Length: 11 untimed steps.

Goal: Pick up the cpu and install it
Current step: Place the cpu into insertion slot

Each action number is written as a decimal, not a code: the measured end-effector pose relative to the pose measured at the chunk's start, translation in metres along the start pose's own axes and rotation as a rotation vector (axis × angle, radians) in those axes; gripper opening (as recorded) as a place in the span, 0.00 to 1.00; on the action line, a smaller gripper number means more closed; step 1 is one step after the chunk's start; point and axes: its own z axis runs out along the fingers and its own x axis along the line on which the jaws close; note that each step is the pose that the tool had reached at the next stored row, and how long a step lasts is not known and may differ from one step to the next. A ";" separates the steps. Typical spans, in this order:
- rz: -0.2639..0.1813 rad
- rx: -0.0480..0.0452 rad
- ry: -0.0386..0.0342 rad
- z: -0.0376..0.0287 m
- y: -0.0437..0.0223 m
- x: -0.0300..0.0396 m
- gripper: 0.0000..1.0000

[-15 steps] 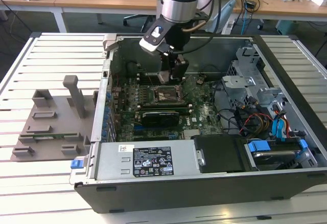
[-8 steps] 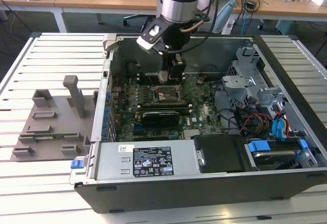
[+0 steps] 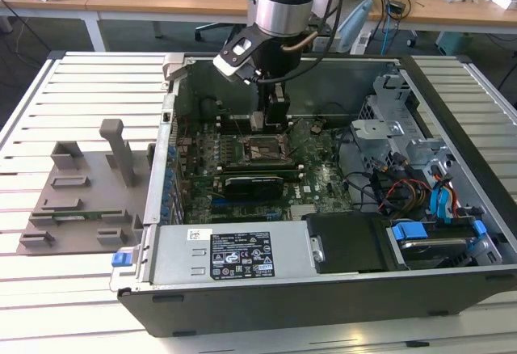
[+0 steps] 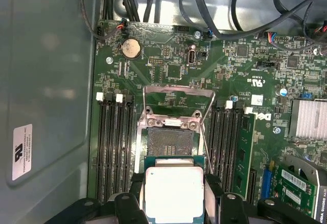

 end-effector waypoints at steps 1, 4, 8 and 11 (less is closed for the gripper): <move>0.000 0.0000 -0.0001 0.0001 0.0000 0.0000 0.55; 0.000 0.0000 -0.0001 0.0005 0.0000 0.0000 0.55; 0.000 0.0001 -0.0001 0.0020 0.0001 0.0000 0.55; 0.000 0.0000 -0.0001 0.0030 0.0001 0.0000 0.55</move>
